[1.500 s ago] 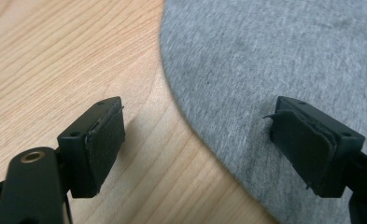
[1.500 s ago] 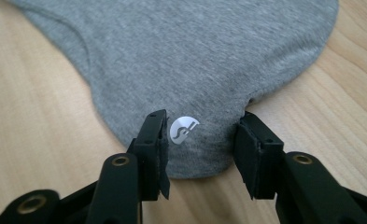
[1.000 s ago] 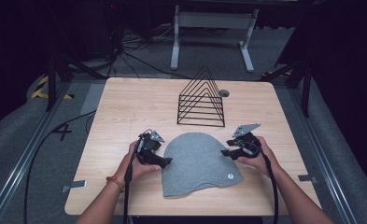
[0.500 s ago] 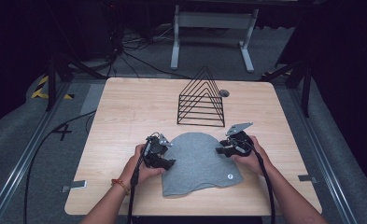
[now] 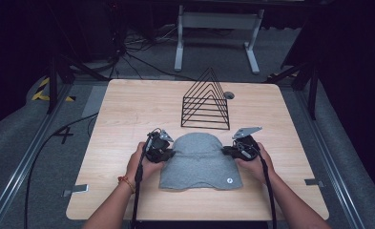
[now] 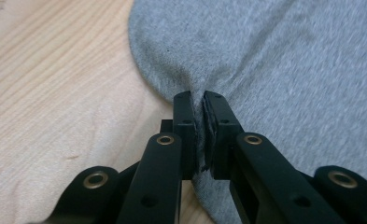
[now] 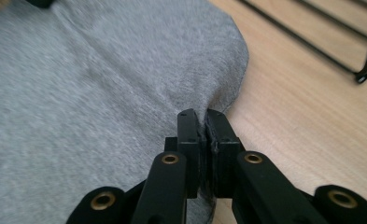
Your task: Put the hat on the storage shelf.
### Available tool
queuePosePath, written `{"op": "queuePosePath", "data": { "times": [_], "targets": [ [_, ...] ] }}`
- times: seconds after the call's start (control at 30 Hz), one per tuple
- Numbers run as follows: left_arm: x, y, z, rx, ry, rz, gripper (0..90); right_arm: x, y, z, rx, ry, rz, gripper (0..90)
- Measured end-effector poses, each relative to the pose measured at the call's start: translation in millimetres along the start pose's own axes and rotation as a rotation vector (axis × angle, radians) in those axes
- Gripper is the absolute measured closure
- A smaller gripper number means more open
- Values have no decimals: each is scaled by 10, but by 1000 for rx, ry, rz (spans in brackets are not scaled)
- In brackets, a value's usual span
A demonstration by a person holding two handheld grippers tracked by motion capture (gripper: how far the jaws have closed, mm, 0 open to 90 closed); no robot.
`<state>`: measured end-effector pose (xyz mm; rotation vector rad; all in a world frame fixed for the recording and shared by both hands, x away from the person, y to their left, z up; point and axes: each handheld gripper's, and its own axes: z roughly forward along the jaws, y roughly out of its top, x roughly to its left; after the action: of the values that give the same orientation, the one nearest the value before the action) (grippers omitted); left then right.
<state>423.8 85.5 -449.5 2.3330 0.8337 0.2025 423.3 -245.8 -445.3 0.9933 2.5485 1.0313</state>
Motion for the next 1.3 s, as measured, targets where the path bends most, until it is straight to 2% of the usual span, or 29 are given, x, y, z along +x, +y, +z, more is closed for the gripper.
{"op": "queuePosePath", "data": {
  "times": [0.07,0.1,0.13,0.17,0.2,0.23,0.27,0.3,0.4,0.43,0.47,0.5,0.67,0.77,0.8,0.87,0.9,1.03,1.1,1.3],
  "targets": [
    [-7,16,-30,-17,11,1,847,4,8,-37,-14,1,-6,861],
    [-15,57,-90,-39,-1,9,847,27,36,-135,-49,9,-15,861],
    [-15,57,-90,-39,-1,9,847,39,55,-195,-66,5,-25,861],
    [-45,119,-161,-68,0,40,847,51,74,-259,-87,5,-26,861],
    [-45,119,-161,-68,0,40,847,51,74,-259,-87,5,-26,861],
    [-66,157,-200,-75,7,66,847,57,109,-400,-131,5,-28,862],
    [-73,198,-247,-95,10,90,847,57,109,-400,-131,5,-28,862],
    [-84,247,-310,-114,-3,98,847,59,123,-467,-154,3,-28,862],
    [-133,367,-463,-157,-8,134,853,70,155,-669,-201,-5,-43,862],
    [-179,436,-547,-160,-4,170,855,76,169,-778,-225,-3,-44,862],
    [-204,473,-589,-164,-1,188,855,74,179,-837,-240,-3,-43,861],
    [-204,473,-589,-164,-1,188,856,74,179,-837,-240,-3,-43,861],
    [-256,662,-754,-218,-16,192,857,81,251,-1128,-313,-15,-53,861],
    [-237,780,-828,-245,-31,204,856,101,310,-1269,-332,-26,-66,861],
    [-237,780,-828,-245,-31,204,856,101,310,-1269,-332,-26,-66,861],
    [-234,849,-884,-264,-29,207,856,92,370,-1365,-343,-45,-71,861],
    [-233,924,-945,-282,-19,222,856,83,394,-1394,-348,-51,-72,861],
    [-242,1033,-1033,-307,-16,231,856,57,480,-1480,-363,-76,-82,861],
    [-252,1111,-1090,-321,-9,245,855,14,579,-1574,-393,-101,-73,860],
    [-217,1302,-1230,-351,15,260,856,-33,750,-1702,-422,-123,-87,861]
  ]
}}
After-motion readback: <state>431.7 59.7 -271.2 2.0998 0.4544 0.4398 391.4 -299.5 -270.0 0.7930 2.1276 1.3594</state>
